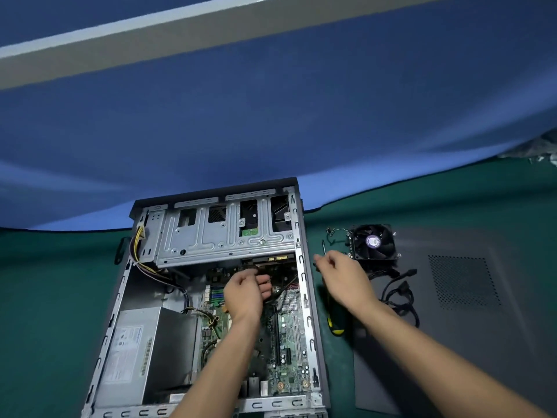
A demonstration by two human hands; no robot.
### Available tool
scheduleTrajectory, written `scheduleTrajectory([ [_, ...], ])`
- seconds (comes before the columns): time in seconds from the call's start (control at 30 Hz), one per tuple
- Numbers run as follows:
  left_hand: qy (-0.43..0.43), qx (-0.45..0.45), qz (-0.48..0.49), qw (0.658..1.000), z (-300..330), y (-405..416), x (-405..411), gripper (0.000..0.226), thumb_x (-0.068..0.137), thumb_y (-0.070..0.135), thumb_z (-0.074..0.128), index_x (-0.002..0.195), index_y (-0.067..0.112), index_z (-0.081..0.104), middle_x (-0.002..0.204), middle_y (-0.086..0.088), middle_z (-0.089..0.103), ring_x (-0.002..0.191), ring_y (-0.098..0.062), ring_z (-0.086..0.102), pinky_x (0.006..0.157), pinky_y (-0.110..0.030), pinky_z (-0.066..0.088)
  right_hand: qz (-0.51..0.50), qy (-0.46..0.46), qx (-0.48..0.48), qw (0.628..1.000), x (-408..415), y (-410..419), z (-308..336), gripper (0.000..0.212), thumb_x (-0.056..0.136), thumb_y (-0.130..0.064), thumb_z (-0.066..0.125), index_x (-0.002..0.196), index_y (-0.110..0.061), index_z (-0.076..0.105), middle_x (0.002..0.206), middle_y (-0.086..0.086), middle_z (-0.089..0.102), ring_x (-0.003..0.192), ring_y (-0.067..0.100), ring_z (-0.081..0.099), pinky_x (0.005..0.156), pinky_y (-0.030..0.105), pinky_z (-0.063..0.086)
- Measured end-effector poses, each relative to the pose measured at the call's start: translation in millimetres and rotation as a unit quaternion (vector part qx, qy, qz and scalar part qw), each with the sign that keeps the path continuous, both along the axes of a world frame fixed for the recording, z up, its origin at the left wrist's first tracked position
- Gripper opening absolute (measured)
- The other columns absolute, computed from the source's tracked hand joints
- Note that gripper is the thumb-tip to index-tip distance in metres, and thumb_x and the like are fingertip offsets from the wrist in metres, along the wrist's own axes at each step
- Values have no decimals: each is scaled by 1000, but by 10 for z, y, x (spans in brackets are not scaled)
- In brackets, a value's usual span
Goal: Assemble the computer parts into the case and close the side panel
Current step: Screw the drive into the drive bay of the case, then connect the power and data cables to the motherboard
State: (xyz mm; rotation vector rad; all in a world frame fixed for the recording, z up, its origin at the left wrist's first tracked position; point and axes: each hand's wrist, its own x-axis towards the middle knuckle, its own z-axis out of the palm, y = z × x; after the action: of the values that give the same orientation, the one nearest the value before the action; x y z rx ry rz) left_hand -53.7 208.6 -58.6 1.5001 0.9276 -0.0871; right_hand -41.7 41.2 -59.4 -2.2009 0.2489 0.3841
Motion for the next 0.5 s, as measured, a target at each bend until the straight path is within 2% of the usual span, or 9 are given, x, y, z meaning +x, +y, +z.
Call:
scheduleTrajectory([
  [0.07,1,82,-91,992,-64,-2,-63,20,93,1,47,104,7,62,83,-1,67,66,-12,57,52,-19,47,6,3,19,1000,-3,105,61,31,97,-51,38,83,-24,48,75,-7,59,69,12,55,59,28,39],
  [0.17,-7,154,-279,948,-118,10,-175,14,88,17,62,102,16,65,85,8,66,75,-9,61,68,-21,49,6,19,13,1000,-20,230,38,32,96,-55,36,101,-23,43,98,-5,55,89,15,52,69,32,36],
  [0.23,1,189,-347,919,-156,39,-228,16,85,26,67,100,21,64,84,6,66,75,-11,61,71,-27,50,-8,15,13,1000,-32,278,18,30,97,-53,36,103,-24,41,106,-2,53,91,15,50,72,31,35],
  [0.37,-8,319,-416,852,-273,144,-314,20,87,35,64,104,24,65,95,7,54,88,-14,54,81,-30,45,-17,-38,-40,998,-104,356,-34,33,99,-49,30,105,-19,44,106,3,56,89,20,53,71,33,37],
  [0.5,-30,324,-381,865,-309,246,-369,23,94,39,50,90,22,64,89,6,48,84,-17,53,78,-32,44,-34,-62,-56,996,-152,392,-48,35,99,-52,28,101,-22,45,99,1,58,87,20,55,73,35,40],
])
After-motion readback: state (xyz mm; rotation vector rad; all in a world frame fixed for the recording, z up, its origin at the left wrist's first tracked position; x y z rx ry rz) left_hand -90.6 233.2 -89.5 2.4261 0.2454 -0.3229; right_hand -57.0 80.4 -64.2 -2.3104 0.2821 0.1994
